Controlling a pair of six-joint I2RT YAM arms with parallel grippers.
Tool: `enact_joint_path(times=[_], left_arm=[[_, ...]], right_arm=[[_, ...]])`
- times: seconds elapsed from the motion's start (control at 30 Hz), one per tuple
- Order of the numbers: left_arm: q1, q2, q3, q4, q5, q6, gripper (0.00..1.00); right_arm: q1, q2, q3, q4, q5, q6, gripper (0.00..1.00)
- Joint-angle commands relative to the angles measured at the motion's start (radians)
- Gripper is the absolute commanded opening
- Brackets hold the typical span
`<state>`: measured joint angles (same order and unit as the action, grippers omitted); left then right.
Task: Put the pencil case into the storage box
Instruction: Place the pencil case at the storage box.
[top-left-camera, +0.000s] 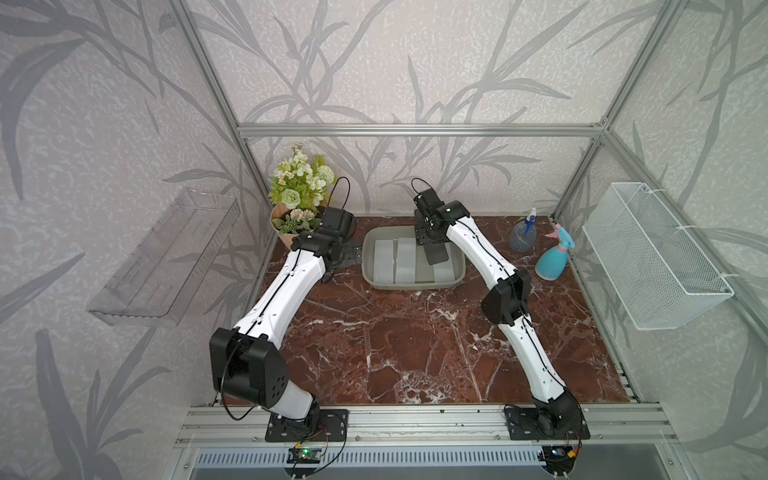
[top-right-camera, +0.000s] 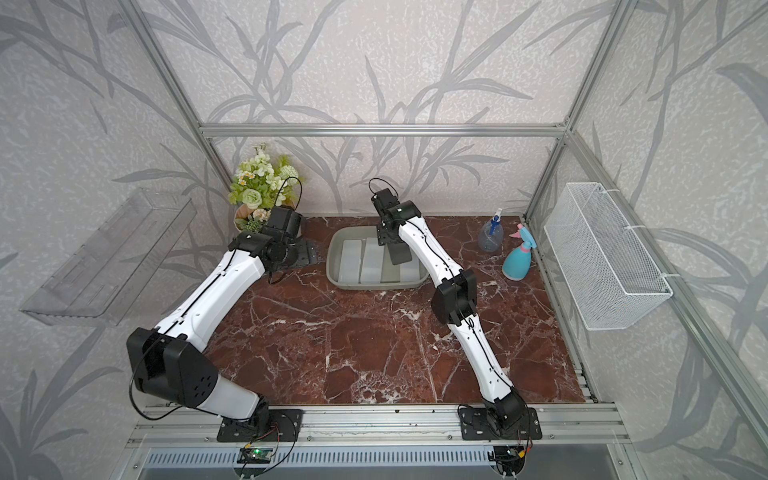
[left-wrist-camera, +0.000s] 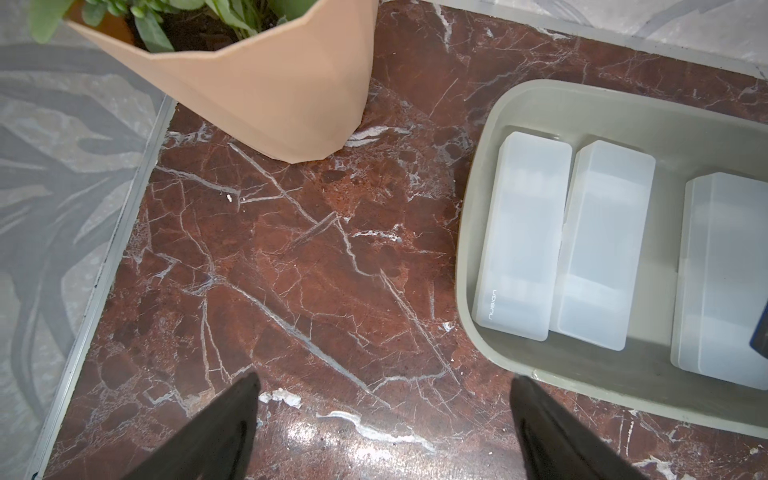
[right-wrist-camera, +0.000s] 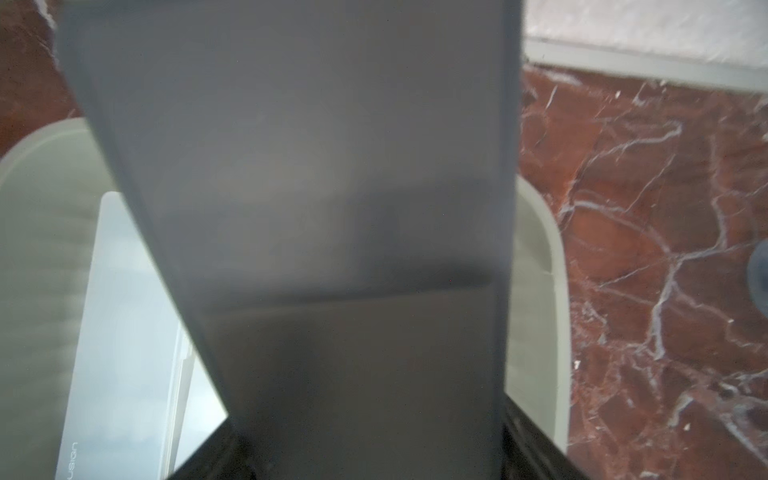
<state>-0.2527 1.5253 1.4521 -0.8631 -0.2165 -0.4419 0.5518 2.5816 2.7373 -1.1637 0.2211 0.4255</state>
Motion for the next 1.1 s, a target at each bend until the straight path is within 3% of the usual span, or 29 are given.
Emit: enact_joint_path(times=[0.0,0.57,0.93,1.07], left_arm=[[0.005,-0.017,-0.014,-0.013,-0.010,-0.003,0.96],[0.012,0.000,-0.018,-0.005,-0.002,0.005,0.96],[0.021,0.010,-0.021,-0.001,-0.002,0.005,0.96],[0.023,0.016,-0.017,0.001,-0.001,0.005,0.96]], right_arm=[[0.016,0.044,0.083,-0.045,-0.060,0.106,0.60],[-0.013,0.145,0.043,-0.077,-0.140,0.284,0.62],[-0.035,0.186,0.042,-0.085,-0.152,0.286,0.65],[-0.035,0.193,0.047,-0.072,-0.171,0.285,0.71]])
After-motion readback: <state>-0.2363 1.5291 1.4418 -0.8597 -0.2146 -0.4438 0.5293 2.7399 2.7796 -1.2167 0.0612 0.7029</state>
